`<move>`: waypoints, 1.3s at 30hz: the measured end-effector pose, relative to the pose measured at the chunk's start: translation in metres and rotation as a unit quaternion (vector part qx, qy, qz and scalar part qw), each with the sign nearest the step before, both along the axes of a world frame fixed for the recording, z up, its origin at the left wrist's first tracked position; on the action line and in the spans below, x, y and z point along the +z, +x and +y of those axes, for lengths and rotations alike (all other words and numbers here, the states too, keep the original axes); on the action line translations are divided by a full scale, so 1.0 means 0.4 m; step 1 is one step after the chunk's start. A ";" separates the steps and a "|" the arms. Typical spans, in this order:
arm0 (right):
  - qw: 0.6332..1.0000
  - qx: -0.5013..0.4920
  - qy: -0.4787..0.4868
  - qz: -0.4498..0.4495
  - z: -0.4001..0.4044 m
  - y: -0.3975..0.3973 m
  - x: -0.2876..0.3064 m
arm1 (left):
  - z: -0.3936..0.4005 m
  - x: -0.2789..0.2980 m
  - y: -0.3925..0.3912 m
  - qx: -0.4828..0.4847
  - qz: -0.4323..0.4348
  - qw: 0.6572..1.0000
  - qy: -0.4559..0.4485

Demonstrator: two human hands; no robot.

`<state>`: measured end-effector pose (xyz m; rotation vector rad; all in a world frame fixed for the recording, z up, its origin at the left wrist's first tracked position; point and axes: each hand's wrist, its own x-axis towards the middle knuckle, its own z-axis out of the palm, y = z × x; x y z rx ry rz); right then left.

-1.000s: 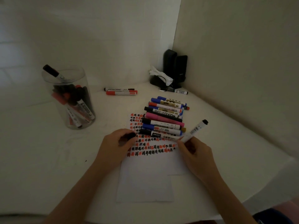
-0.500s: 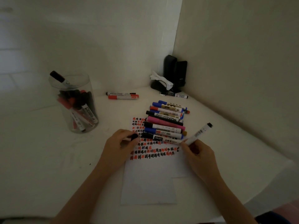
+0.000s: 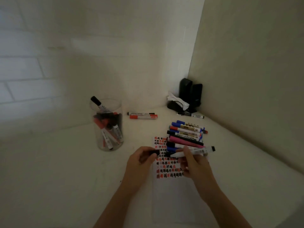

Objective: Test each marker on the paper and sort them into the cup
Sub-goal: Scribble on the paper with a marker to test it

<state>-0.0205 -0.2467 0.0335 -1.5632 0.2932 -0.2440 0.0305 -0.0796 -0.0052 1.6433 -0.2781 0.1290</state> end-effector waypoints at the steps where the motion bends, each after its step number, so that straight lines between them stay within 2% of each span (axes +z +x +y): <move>1: 1.000 -0.005 0.011 0.000 0.017 0.006 -0.001 | 0.001 0.000 -0.002 -0.005 0.000 1.000 -0.004; 6: 0.999 -0.037 -0.015 0.006 0.050 0.036 -0.009 | 0.002 -0.003 0.003 -0.028 0.017 0.999 -0.035; 14: 0.999 -0.018 -0.049 0.013 0.069 0.050 -0.018 | 0.001 -0.001 0.003 -0.058 0.016 0.996 -0.061; 25: 0.998 -0.029 -0.062 0.003 0.095 0.075 -0.013 | 0.006 -0.009 0.009 -0.011 -0.005 0.998 -0.055; 29: 1.000 -0.015 -0.015 0.018 0.092 0.071 -0.005 | 0.003 -0.005 0.003 -0.006 -0.020 0.999 -0.035; 33: 0.993 0.080 0.062 0.055 0.062 0.050 0.026 | -0.001 0.002 -0.008 -0.008 -0.017 0.999 -0.034; 36: 0.989 0.062 0.111 0.069 -0.011 0.022 0.056 | 0.006 0.003 -0.003 -0.008 -0.014 0.999 -0.028; 39: 0.991 0.081 -0.060 0.088 -0.073 -0.009 0.059 | 0.001 0.006 -0.004 -0.004 -0.025 1.000 0.018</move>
